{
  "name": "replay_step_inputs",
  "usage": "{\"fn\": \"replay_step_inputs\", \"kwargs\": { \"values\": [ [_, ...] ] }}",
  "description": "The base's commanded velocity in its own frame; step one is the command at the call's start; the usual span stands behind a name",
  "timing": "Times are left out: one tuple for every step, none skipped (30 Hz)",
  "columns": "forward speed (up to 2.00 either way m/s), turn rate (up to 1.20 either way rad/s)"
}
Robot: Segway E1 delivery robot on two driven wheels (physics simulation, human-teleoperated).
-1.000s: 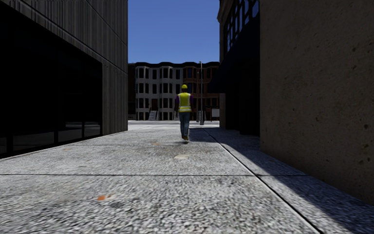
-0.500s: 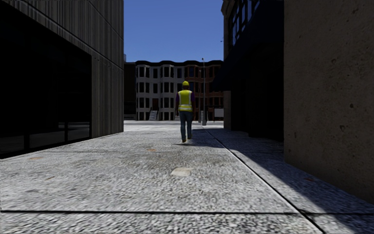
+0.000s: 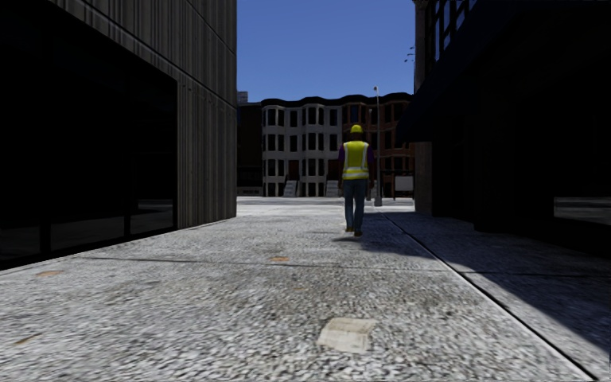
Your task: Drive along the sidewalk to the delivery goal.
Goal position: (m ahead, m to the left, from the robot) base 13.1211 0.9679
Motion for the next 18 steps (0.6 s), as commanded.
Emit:
{"fn": "replay_step_inputs", "kwargs": {
  "values": [
    [2.0, 0.43],
    [2.0, 0.43],
    [2.0, 0.43],
    [2.0, 0.43],
    [2.0, 0.43],
    [2.0, 0.43],
    [2.0, 0.43],
    [2.0, 0.41],
    [2.0, 0.41],
    [2.0, 0.23],
    [2.0, 0.0],
    [2.0, 0.0],
    [2.0, 0.0],
    [2.0, 0.0],
    [2.0, 0.0],
    [2.0, 0.0],
    [2.0, 0.0],
    [2.0, 0.0]
  ]
}}
